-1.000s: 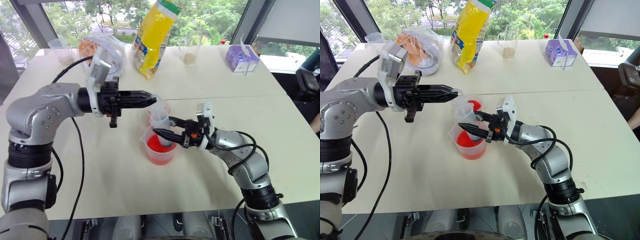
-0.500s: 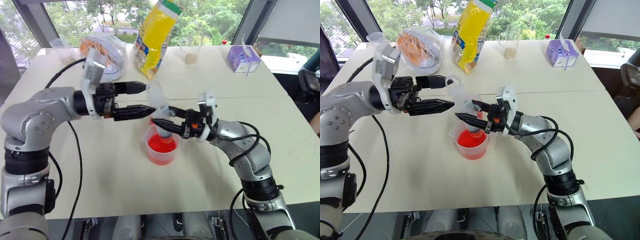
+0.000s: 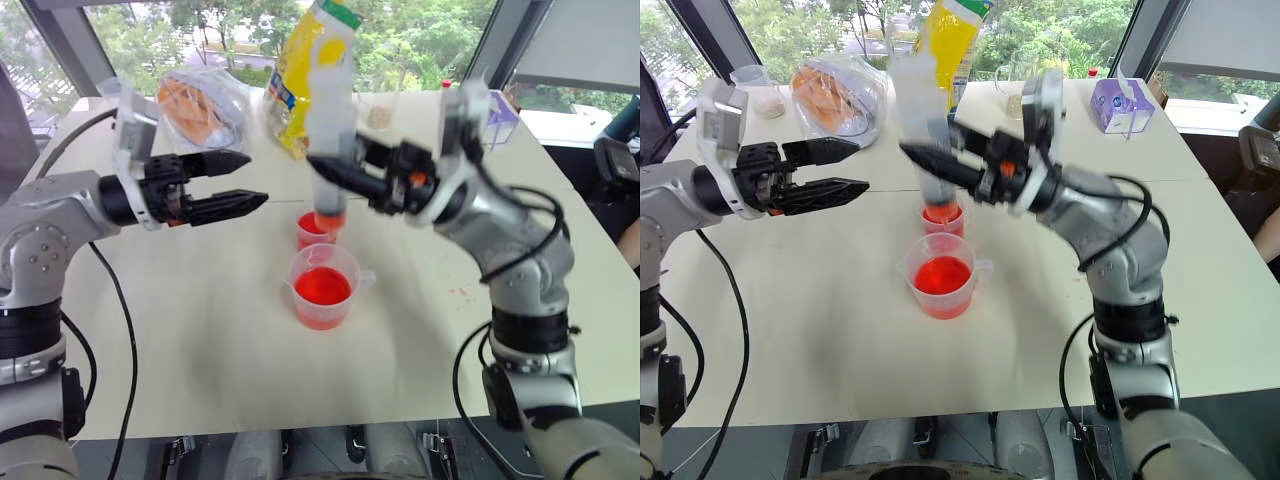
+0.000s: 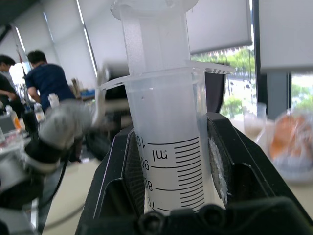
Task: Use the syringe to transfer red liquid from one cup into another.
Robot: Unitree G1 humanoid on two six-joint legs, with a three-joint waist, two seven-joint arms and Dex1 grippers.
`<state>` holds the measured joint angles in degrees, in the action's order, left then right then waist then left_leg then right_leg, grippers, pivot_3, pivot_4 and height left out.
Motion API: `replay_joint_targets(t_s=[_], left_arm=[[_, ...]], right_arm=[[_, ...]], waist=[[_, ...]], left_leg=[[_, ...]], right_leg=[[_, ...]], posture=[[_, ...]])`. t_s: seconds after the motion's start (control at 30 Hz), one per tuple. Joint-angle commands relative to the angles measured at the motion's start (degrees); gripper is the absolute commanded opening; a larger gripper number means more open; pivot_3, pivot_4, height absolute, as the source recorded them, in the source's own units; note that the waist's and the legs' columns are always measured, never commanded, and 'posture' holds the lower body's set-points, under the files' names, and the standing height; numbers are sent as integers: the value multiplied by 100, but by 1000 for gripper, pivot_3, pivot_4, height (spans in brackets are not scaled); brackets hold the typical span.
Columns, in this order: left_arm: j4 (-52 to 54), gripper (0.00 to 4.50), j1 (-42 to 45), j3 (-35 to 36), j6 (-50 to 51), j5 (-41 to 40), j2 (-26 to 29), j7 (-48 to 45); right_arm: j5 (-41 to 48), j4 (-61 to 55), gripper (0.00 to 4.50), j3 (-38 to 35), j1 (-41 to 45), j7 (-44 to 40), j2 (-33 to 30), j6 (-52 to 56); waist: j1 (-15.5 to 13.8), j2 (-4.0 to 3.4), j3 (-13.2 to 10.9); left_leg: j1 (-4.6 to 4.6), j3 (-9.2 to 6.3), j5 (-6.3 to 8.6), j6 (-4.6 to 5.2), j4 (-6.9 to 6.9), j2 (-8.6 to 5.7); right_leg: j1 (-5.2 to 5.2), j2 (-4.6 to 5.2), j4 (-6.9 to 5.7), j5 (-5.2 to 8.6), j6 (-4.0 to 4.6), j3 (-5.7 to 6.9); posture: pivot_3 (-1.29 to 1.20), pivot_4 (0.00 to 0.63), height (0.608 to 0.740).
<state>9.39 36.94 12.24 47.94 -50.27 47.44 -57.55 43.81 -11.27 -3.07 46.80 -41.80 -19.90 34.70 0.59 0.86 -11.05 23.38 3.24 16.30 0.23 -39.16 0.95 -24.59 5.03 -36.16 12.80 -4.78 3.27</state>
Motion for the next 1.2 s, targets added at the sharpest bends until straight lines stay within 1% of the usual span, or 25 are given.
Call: replay_joint_targets(t_s=[0.03,0.13,0.23,0.33,0.5,0.67,0.8,0.9,1.0,1.07,1.1,1.17,1.2], left_arm=[[44,4467,205,96,-193,40,19,-47],[3,4467,339,35,-289,83,-145,21],[-94,4467,555,-65,-390,186,-341,123],[-403,4467,1042,-197,-489,311,-615,213],[-992,4467,1801,-388,-796,597,-1093,253],[-1636,4467,2356,-561,-1132,932,-1481,217],[-2126,4467,2638,-688,-1398,1210,-1727,143],[-2322,4467,2712,-683,-1496,1321,-1811,60],[-2442,3648,2757,-675,-1554,1415,-1867,3],[-2460,2733,2748,-688,-1575,1466,-1890,-43],[-2462,2131,2744,-690,-1581,1482,-1897,-61],[-2448,1177,2728,-704,-1579,1501,-1917,-93],[-2437,621,2721,-711,-1578,1512,-1929,-109]], right_arm=[[-332,745,1403,6,317,-263,147,-560],[-698,1399,1403,135,366,-448,344,-1081],[-971,1798,1403,228,326,-579,522,-1471],[-1217,2122,1403,301,283,-655,666,-1781],[-1389,2245,1403,330,228,-727,749,-1936],[-1497,2269,1403,360,156,-769,777,-2004],[-1553,2237,1403,371,96,-786,798,-2014],[-1572,2212,1403,379,85,-788,803,-2009],[-1585,2205,1403,383,90,-802,801,-2013],[-1590,2205,1403,381,104,-807,803,-2009],[-1591,2205,1403,381,109,-810,803,-2009],[-1590,2208,1403,379,124,-816,804,-2006],[-1589,2208,1403,379,131,-820,803,-2006]], waist=[[4,0,0],[8,0,0],[16,0,0],[1,0,0],[13,0,0],[19,0,0],[19,0,0],[36,-1,0],[32,-1,0],[26,-1,0],[25,-1,0],[21,-1,0],[12,-1,0]], left_leg=[[0,2,0,0,0,-1],[1,4,1,1,0,-1],[1,6,1,1,0,-1],[1,6,0,1,0,-2],[2,7,0,0,0,-3],[2,8,0,0,0,-4],[2,9,0,0,0,-5],[2,12,0,0,0,-5],[2,11,-1,0,0,-4],[2,11,0,0,0,-3],[3,11,0,0,0,-3],[3,11,0,0,0,-3],[3,11,0,0,0,-2]], right_leg=[[0,0,0,0,0,0],[0,1,2,0,0,-1],[-1,0,0,0,0,-1],[-2,0,-4,0,0,-1],[-2,1,-2,-1,-1,0],[-2,-1,-2,-1,-1,1],[-2,-2,-2,-1,-1,1],[-4,-2,-3,-1,-1,0],[-5,-2,-4,-1,-1,0],[-5,-2,-4,-1,-1,0],[-5,-1,-3,-1,-1,0],[-5,-1,-3,-1,-1,0],[-5,0,-3,-1,-1,0]], posture=[[0,150,740],[0,150,740],[0,150,740],[0,150,740],[0,150,740],[0,150,740],[0,150,740],[0,150,740],[0,150,740],[0,150,740],[0,150,740],[0,150,740],[0,150,740]])
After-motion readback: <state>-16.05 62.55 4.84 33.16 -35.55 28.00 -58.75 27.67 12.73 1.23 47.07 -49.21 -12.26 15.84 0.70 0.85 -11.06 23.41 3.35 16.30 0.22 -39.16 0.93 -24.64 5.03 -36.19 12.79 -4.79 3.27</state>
